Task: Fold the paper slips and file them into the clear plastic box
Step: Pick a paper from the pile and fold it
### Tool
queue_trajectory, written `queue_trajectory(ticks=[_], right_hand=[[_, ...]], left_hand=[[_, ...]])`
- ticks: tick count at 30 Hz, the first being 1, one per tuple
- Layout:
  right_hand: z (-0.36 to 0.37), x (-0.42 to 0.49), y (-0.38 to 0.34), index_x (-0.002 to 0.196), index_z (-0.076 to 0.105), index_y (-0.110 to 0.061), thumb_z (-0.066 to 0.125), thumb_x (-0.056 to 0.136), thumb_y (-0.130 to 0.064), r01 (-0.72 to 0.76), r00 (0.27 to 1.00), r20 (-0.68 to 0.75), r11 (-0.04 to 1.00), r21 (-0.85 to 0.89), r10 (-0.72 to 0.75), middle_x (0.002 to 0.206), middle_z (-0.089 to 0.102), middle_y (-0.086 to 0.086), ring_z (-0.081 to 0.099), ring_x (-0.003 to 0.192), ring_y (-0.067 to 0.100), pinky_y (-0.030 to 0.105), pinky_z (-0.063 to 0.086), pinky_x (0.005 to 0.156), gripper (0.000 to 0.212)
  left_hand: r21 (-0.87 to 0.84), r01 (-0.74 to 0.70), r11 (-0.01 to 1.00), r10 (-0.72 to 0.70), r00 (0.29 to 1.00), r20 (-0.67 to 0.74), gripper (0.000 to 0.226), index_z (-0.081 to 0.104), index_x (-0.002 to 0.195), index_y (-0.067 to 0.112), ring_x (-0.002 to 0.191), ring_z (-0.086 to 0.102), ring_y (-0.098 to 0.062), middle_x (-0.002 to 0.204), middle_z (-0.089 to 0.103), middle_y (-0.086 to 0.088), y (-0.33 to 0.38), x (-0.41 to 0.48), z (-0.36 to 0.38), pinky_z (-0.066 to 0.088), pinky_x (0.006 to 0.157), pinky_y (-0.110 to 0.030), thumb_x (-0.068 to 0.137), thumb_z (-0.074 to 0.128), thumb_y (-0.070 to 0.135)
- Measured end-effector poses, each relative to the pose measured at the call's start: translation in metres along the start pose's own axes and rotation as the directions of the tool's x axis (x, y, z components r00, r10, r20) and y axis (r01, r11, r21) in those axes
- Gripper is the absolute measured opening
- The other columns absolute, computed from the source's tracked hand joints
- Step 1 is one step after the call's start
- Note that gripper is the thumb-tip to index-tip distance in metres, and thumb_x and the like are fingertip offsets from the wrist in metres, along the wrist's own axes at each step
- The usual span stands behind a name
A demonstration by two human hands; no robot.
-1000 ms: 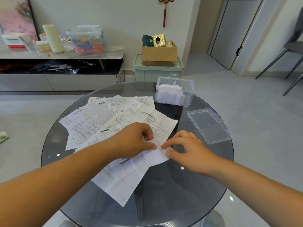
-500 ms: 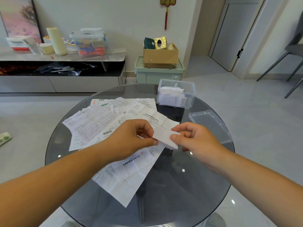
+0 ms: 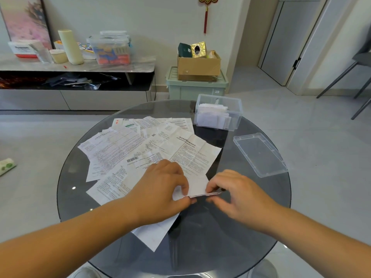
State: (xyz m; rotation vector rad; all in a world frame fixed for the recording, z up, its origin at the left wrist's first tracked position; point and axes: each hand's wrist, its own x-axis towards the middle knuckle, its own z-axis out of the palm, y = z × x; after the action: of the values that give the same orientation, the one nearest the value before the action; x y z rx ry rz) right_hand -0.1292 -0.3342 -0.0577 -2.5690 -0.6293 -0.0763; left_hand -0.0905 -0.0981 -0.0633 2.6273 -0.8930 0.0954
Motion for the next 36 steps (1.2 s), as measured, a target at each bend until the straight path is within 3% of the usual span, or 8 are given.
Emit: queue_trajectory(ticks=[3, 6, 10, 16, 20, 29, 33, 36], right_hand=[[0.0, 0.009, 0.001, 0.093, 0.067, -0.032, 0.073, 0.087, -0.032, -0.153, 0.987, -0.025, 0.983, 0.105, 0.156, 0.088, 0.062, -0.015, 0.055, 0.089, 0.002, 0.021, 0.047, 0.075, 0.008], [0.004, 0.022, 0.003, 0.09, 0.064, -0.033, 0.079, 0.081, -0.037, -0.306, 0.946, -0.032, 0.92, 0.243, 0.323, 0.077, 0.065, -0.011, 0.058, 0.076, 0.004, 0.019, 0.043, 0.07, 0.017], [0.011, 0.028, 0.0, 0.101, 0.057, -0.036, 0.075, 0.08, -0.053, -0.366, 0.928, -0.025, 0.924, 0.116, 0.371, 0.078, 0.062, -0.011, 0.049, 0.088, 0.001, 0.03, 0.036, 0.09, 0.033], [0.013, 0.027, -0.006, 0.122, 0.045, -0.043, 0.066, 0.081, -0.065, -0.366, 0.931, -0.015, 0.929, -0.052, 0.365, 0.096, 0.046, -0.021, 0.039, 0.104, 0.009, 0.031, 0.024, 0.09, 0.051], [0.004, 0.022, -0.001, 0.127, 0.045, -0.046, 0.064, 0.083, -0.065, -0.374, 0.925, 0.036, 0.924, -0.076, 0.378, 0.102, 0.043, -0.02, 0.036, 0.11, 0.013, 0.033, 0.025, 0.093, 0.052], [-0.006, 0.022, 0.005, 0.126, 0.047, -0.051, 0.072, 0.085, -0.045, -0.422, 0.901, 0.107, 0.907, -0.003, 0.42, 0.103, 0.046, -0.021, 0.042, 0.112, 0.014, 0.035, 0.03, 0.098, 0.048], [-0.006, 0.011, 0.002, 0.125, 0.055, -0.042, 0.064, 0.09, -0.042, -0.262, 0.964, -0.025, 0.964, 0.051, 0.263, 0.125, 0.048, -0.022, 0.036, 0.127, 0.008, 0.036, 0.031, 0.111, 0.036], [0.0, 0.003, -0.01, 0.134, 0.057, -0.035, 0.041, 0.092, -0.057, 0.01, 0.994, 0.106, 0.998, -0.063, -0.003, 0.148, 0.041, -0.02, 0.025, 0.14, 0.002, 0.034, 0.024, 0.118, 0.05]], left_hand=[[0.026, 0.045, 0.999, -0.044, 0.998, -0.036, 0.05, 0.069, 0.087, 0.034, 0.093, 0.04, -0.006, 0.096, 0.051, 0.016, 0.006, 0.003, 0.004, 0.036, 0.082, -0.027, 0.085, 0.039, 0.075], [0.051, 0.186, 0.981, -0.186, 0.982, -0.01, 0.039, 0.064, 0.089, 0.034, 0.104, 0.033, -0.008, 0.107, 0.045, 0.015, 0.01, 0.008, 0.005, 0.027, 0.089, -0.027, 0.09, 0.046, 0.069], [0.035, 0.307, 0.951, -0.308, 0.951, 0.008, 0.035, 0.05, 0.085, 0.034, 0.112, 0.031, -0.011, 0.114, 0.039, 0.015, 0.007, 0.01, 0.009, 0.025, 0.096, -0.028, 0.086, 0.056, 0.068], [0.031, 0.255, 0.966, -0.255, 0.967, 0.011, 0.038, 0.032, 0.106, 0.039, 0.109, 0.031, -0.01, 0.119, 0.037, 0.014, 0.006, 0.006, 0.01, 0.027, 0.101, -0.03, 0.089, 0.054, 0.065], [0.061, 0.21, 0.976, -0.213, 0.976, 0.047, 0.024, 0.043, 0.102, 0.042, 0.117, 0.03, -0.012, 0.122, 0.033, 0.012, 0.005, 0.005, 0.011, 0.023, 0.105, -0.032, 0.093, 0.047, 0.063], [0.004, 0.184, 0.983, -0.184, 0.979, 0.091, 0.022, 0.046, 0.103, 0.044, 0.12, 0.03, -0.008, 0.122, 0.032, 0.017, -0.006, -0.006, 0.007, 0.022, 0.111, -0.033, 0.093, 0.049, 0.063], [0.046, 0.197, 0.979, -0.2, 0.978, 0.06, 0.036, 0.04, 0.105, 0.043, 0.122, 0.03, -0.011, 0.128, 0.032, 0.014, -0.006, -0.012, 0.013, 0.02, 0.109, -0.032, 0.087, 0.027, 0.07], [0.071, 0.212, 0.975, -0.215, 0.976, 0.034, 0.046, 0.038, 0.107, 0.042, 0.122, 0.03, -0.012, 0.128, 0.031, 0.013, -0.007, -0.016, 0.016, 0.02, 0.108, -0.031, 0.083, 0.013, 0.072]])
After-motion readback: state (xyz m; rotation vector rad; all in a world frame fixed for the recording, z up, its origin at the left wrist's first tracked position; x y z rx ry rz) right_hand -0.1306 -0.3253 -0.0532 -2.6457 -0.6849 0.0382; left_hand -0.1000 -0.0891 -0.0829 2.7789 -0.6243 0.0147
